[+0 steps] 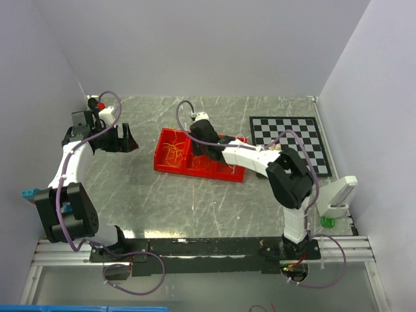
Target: Untangle the cables
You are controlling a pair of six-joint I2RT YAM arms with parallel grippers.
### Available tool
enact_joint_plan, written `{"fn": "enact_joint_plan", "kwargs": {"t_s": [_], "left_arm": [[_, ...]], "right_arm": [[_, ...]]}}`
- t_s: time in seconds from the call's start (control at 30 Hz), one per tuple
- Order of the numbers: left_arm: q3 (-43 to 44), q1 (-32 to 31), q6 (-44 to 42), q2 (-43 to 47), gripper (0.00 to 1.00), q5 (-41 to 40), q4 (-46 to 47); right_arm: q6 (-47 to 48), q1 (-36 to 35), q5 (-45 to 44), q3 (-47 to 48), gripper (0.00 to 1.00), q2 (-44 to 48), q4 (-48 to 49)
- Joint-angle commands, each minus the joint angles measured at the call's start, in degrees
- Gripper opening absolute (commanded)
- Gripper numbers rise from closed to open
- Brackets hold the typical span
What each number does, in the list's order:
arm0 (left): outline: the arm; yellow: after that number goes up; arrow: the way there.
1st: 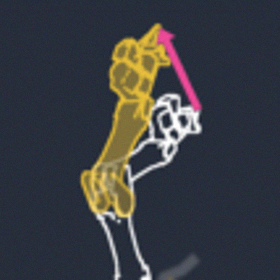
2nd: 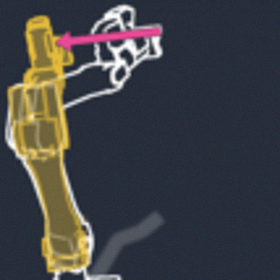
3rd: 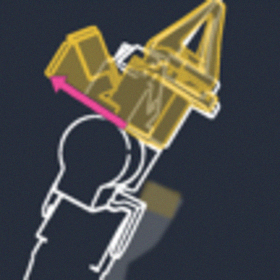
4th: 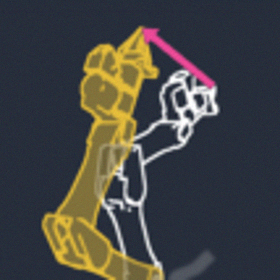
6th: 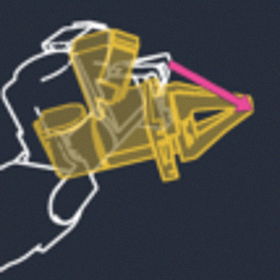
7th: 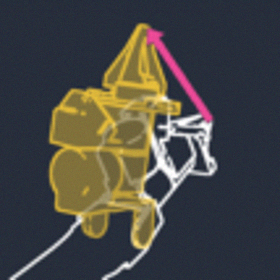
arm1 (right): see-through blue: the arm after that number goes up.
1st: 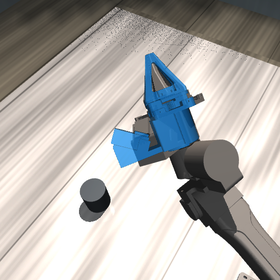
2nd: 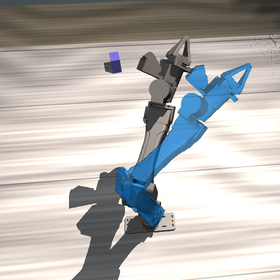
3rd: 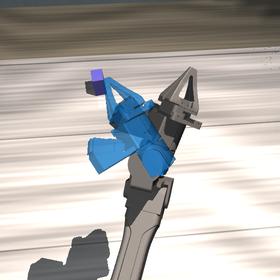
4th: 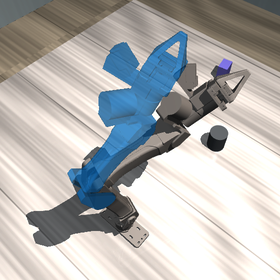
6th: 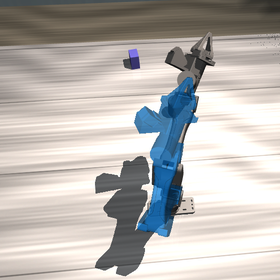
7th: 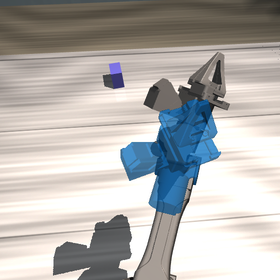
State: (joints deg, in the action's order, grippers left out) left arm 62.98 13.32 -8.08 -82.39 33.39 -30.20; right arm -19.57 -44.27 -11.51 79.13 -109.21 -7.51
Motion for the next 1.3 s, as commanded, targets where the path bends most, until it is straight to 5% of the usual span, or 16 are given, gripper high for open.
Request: {"fn": "enact_joint_plan", "kwargs": {"t_s": [0.0,0.3,0.43,0.6,0.87,1.27], "left_arm": [[1.2,0.4,-0.1,-0.1,0.93,1.2,0.8],[1.3,0.4,0.1,-0.7,0.93,1.8,1.2],[0.7,0.4,0.1,-0.8,0.93,1.9,1.5],[0.4,0.4,-0.4,-0.2,0.93,1.7,1.4],[0.3,0.4,-0.5,-0.1,0.94,2.0,1.3],[0.2,0.4,-0.6,0.5,0.94,1.4,0.9]], "right_arm": [[-3.0,0.6,-0.4,5.0,0.00,-4.5,-5.2],[-3.8,1.0,-1.2,2.8,0.05,-2.7,-5.8],[-3.4,1.2,0.2,1.6,0.37,1.9,-5.6],[-1.8,1.2,0.6,2.5,0.63,6.3,-7.3],[0.2,2.5,0.0,6.0,0.66,8.7,-7.5],[5.8,6.3,4.7,29.0,0.74,-9.8,-13.4]]}}
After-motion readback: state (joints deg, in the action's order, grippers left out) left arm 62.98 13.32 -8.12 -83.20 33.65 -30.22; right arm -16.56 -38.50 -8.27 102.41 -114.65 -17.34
